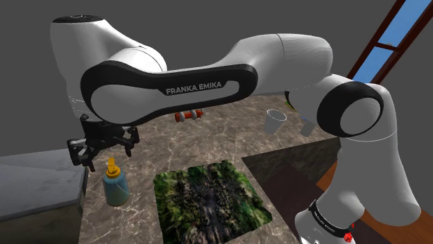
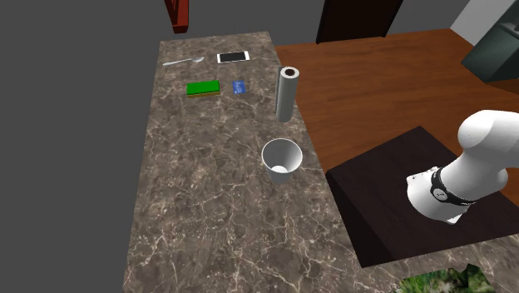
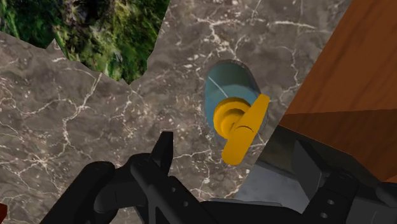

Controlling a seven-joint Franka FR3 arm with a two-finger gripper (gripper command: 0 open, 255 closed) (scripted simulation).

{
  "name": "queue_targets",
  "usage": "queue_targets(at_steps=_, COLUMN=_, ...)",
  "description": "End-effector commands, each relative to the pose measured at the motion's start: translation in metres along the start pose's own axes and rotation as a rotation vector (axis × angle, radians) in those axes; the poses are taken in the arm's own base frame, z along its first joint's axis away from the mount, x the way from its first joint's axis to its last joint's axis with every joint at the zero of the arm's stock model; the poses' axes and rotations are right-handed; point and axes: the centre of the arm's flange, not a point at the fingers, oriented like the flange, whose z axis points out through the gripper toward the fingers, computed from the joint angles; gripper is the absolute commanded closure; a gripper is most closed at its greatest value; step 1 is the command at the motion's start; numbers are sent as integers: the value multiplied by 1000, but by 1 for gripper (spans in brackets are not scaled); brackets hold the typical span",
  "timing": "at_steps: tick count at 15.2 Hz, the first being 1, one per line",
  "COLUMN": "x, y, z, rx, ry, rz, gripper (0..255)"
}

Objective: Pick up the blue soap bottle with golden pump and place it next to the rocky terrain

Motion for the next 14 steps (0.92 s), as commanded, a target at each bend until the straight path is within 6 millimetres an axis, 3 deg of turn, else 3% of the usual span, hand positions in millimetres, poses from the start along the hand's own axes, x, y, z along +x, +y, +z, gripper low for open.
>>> queue_targets(at_steps=1, x=0, y=0, z=0, rx=0, ry=0, rz=0, gripper=0)
queue_targets(at_steps=2, x=0, y=0, z=0, rx=0, ry=0, rz=0, gripper=0)
queue_targets(at_steps=6, x=0, y=0, z=-50, rx=0, ry=0, rz=0, gripper=0)
queue_targets(at_steps=14, x=0, y=0, z=-50, rx=0, ry=0, rz=0, gripper=0)
